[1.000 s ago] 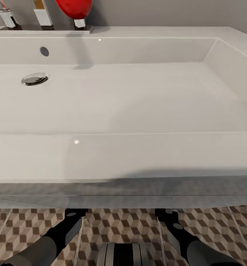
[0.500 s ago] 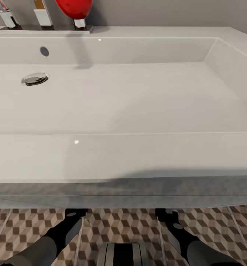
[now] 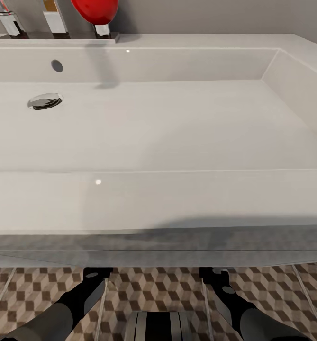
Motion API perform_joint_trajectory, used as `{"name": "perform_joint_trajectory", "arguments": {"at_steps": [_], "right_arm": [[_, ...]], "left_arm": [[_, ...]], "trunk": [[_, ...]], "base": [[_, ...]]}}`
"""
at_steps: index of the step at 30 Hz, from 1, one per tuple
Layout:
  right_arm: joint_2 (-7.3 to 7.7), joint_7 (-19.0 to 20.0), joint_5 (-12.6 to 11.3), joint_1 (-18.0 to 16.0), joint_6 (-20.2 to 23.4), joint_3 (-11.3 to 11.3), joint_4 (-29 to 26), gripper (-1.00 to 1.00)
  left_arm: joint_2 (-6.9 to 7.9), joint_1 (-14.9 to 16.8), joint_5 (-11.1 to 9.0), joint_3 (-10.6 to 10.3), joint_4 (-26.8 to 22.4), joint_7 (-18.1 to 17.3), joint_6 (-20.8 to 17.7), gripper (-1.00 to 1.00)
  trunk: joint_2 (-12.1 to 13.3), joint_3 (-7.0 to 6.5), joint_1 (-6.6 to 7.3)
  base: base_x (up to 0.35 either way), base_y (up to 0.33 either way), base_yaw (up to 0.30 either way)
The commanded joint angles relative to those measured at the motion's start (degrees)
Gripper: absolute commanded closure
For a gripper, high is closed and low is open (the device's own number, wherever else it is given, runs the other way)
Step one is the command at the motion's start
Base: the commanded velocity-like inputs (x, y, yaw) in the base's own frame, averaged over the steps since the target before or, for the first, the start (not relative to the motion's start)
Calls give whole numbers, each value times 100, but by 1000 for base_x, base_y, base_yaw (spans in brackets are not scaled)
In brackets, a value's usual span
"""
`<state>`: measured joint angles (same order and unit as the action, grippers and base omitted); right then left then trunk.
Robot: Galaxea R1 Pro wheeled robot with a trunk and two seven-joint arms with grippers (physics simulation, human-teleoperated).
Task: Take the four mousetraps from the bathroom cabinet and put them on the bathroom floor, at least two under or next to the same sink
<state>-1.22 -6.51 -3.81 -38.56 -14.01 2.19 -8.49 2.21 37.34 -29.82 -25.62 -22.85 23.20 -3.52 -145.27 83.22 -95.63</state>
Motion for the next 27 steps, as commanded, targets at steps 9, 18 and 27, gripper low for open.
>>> {"name": "perform_joint_trajectory", "arguments": {"at_steps": [9, 18, 27], "right_arm": [[2, -17, -58, -3, -23, 27, 5, 100], [0, -17, -58, -3, -23, 27, 5, 100], [0, -17, -58, -3, -23, 32, 5, 100]], "left_arm": [[9, 1, -23, -47, 54, 50, -22, 100], [10, 1, -23, -48, 62, 53, -18, 100], [8, 1, -23, -48, 62, 53, -18, 100]], "trunk": [[-1, 3, 1], [-9, 136, -14], [-9, 136, -14]], "base": [[0, 0, 0], [0, 0, 0], [0, 0, 0]]}}
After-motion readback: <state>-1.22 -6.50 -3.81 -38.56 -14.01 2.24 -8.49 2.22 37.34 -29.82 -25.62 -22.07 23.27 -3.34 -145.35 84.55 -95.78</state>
